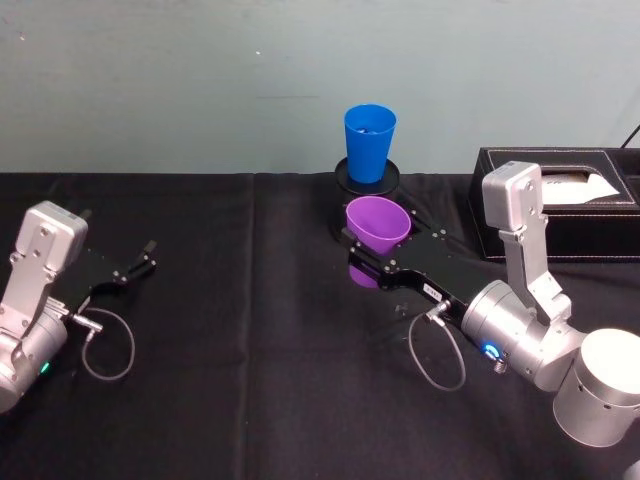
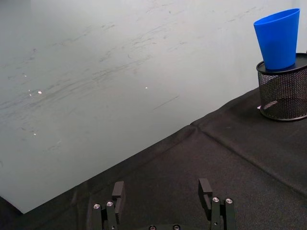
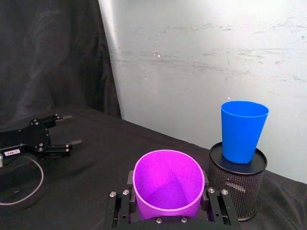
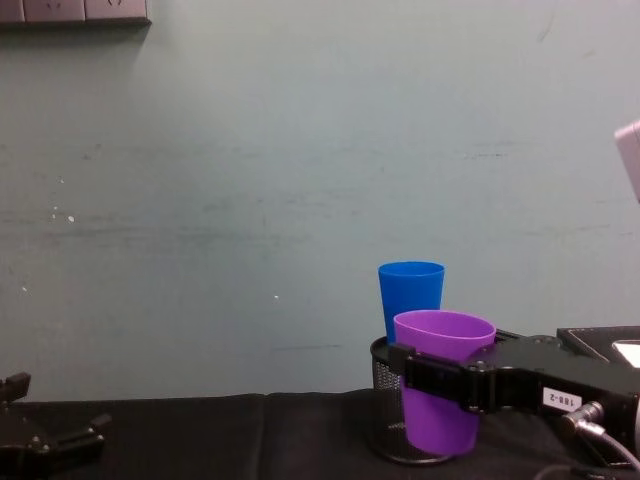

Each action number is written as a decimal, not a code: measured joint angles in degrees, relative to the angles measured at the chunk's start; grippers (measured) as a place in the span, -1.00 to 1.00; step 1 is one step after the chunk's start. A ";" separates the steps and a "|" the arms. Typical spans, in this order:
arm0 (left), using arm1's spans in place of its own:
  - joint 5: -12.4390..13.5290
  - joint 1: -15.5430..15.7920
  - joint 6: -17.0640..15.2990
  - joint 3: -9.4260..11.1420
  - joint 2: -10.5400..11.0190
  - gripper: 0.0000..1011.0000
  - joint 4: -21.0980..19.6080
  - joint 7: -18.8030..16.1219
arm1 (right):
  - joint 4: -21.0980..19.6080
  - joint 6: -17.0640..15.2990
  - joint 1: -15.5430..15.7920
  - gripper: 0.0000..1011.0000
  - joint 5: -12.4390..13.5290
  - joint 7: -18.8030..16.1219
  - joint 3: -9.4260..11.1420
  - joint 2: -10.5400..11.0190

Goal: Pick up one cup with a gripper and tap it against the other cup.

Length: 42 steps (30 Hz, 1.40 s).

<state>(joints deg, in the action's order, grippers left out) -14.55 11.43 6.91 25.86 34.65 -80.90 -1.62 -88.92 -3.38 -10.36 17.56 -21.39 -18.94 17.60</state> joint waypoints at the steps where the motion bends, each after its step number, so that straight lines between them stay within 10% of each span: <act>1: 0.00 0.00 0.00 0.00 0.00 0.98 0.00 0.00 | 0.00 0.00 0.00 0.43 0.00 0.00 0.00 0.00; 42: 0.00 0.00 0.00 0.00 0.00 0.98 0.00 0.00 | 0.00 0.00 0.00 0.43 0.00 0.00 0.00 0.00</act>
<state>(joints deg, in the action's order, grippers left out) -14.55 11.43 6.91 25.86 34.65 -80.90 -1.62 -88.92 -3.38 -10.36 17.56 -21.39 -18.94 17.60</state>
